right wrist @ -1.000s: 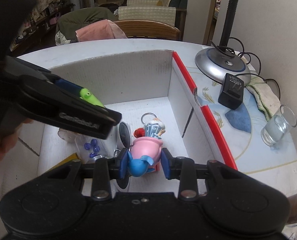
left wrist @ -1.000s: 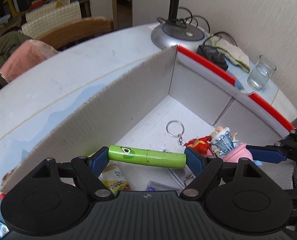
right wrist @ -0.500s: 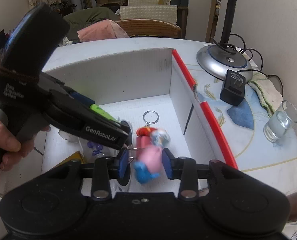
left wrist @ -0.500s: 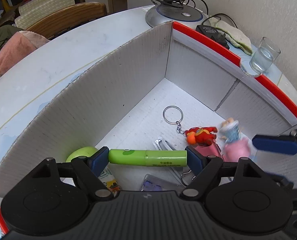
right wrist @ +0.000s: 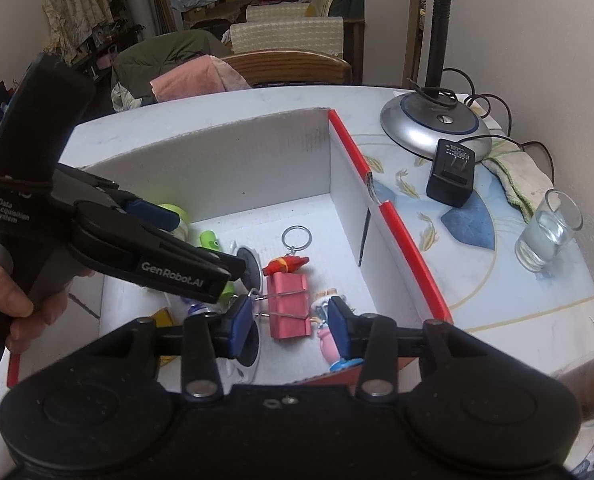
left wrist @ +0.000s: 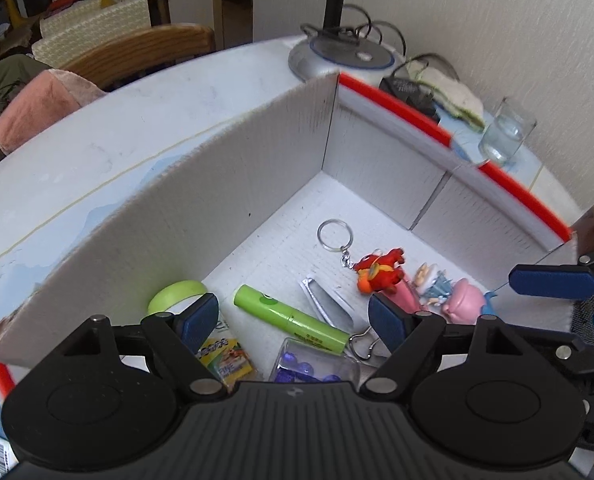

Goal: Organize rigid objects
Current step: 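Open the left tool to release the highlighter while the right tool releases the figurine, then withdraw both tools from the shoebox back toward the mat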

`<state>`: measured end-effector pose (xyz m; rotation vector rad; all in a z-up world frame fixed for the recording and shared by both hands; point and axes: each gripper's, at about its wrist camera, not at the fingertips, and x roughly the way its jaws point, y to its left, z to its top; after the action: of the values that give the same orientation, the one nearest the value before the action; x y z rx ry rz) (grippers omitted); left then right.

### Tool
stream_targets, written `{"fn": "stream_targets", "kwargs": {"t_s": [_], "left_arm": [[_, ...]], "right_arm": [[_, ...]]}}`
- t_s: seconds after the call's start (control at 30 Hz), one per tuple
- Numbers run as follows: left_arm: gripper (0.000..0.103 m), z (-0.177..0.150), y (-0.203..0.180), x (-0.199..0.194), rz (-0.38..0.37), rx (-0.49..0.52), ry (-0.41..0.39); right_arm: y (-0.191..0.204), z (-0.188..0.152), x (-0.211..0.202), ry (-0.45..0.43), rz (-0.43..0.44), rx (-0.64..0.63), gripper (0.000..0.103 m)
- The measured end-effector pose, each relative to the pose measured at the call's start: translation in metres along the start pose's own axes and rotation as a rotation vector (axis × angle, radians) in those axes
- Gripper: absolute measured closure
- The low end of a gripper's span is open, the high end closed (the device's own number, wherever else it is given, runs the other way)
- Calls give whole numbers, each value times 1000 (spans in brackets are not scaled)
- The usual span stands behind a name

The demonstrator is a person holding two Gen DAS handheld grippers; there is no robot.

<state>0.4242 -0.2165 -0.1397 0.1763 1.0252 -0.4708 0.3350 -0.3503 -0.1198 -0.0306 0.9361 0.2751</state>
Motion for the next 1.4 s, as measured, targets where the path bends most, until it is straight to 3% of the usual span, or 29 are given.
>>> {"fn": "stream_targets", "kwargs": {"t_s": [0.43,0.6,1.0,1.17,1.4], "left_arm": [[21,-23,6,-83,7,-17,-194],[21,-40,11,-120,22,-25,-264],[21,-94,41,-189,71,-101,-353],[21,-121,55,-215,99,-121,-388],[21,-156,76,-239,116,-133,-403]], "right_arm": [[16,-3,-43,-77,43,-6,58],[30,-5,-63,-120,67,-15,47],[72,-14,-95,-176,123,-26,41],[98,-18,-103,-192,148,-45,30],[136,-21,-107,-204,187,-62,23]]}}
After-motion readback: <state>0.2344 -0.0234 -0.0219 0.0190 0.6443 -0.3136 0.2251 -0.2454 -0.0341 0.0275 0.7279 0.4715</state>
